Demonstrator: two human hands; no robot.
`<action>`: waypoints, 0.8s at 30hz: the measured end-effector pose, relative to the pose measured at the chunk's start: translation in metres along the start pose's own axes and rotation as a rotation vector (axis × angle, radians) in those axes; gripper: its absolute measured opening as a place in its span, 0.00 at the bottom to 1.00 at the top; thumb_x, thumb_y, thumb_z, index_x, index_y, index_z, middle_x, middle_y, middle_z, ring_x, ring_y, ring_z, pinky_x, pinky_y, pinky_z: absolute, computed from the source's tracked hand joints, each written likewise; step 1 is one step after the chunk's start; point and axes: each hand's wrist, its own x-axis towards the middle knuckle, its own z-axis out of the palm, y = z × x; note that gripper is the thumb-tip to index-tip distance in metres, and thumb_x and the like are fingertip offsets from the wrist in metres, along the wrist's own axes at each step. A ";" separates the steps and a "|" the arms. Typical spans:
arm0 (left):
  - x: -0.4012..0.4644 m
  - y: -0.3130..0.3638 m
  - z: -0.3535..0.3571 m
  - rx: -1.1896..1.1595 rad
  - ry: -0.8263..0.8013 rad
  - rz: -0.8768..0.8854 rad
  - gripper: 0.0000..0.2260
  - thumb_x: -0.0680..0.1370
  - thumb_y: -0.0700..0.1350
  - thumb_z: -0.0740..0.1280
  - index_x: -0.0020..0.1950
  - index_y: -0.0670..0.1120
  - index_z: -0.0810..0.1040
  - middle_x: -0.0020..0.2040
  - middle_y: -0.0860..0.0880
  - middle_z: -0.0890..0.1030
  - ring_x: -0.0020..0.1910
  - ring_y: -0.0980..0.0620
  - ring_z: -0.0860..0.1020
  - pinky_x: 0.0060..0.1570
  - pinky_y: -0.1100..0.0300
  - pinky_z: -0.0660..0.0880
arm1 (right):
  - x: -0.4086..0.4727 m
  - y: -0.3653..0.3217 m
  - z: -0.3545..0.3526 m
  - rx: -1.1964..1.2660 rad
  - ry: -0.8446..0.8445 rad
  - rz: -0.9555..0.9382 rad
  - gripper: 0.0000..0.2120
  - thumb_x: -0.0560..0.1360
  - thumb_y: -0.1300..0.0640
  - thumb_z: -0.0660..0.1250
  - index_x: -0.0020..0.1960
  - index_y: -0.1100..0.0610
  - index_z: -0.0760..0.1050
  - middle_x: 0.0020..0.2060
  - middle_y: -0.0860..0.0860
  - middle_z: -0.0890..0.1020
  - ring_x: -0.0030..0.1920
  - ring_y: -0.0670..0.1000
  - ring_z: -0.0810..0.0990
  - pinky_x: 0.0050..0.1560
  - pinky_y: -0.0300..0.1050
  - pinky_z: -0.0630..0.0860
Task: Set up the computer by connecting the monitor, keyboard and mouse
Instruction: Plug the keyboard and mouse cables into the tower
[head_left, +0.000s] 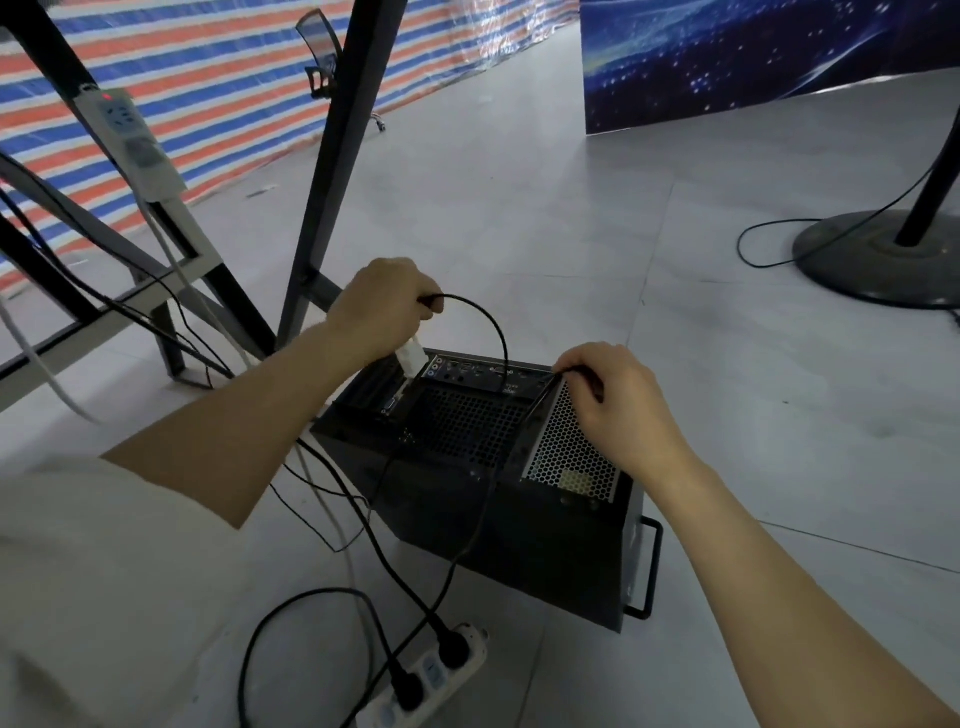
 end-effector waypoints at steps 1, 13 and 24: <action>0.002 -0.002 0.007 -0.118 0.036 -0.055 0.05 0.73 0.37 0.69 0.47 0.43 0.83 0.46 0.45 0.81 0.44 0.48 0.79 0.49 0.56 0.76 | -0.001 0.002 0.001 0.018 0.023 -0.001 0.10 0.77 0.65 0.60 0.52 0.58 0.78 0.44 0.46 0.77 0.48 0.47 0.73 0.49 0.37 0.66; 0.017 -0.023 0.080 -0.294 0.011 -0.195 0.06 0.69 0.39 0.73 0.39 0.51 0.81 0.35 0.53 0.80 0.40 0.57 0.79 0.47 0.64 0.73 | -0.003 0.023 0.017 0.142 0.066 0.024 0.12 0.76 0.66 0.60 0.57 0.56 0.74 0.41 0.48 0.78 0.35 0.38 0.70 0.39 0.35 0.65; 0.034 -0.025 0.071 -0.048 -0.115 -0.076 0.05 0.72 0.43 0.71 0.43 0.54 0.81 0.37 0.58 0.78 0.43 0.57 0.75 0.43 0.62 0.67 | -0.002 0.021 0.020 0.122 0.029 0.039 0.13 0.76 0.66 0.59 0.59 0.56 0.73 0.39 0.49 0.78 0.32 0.40 0.70 0.35 0.32 0.64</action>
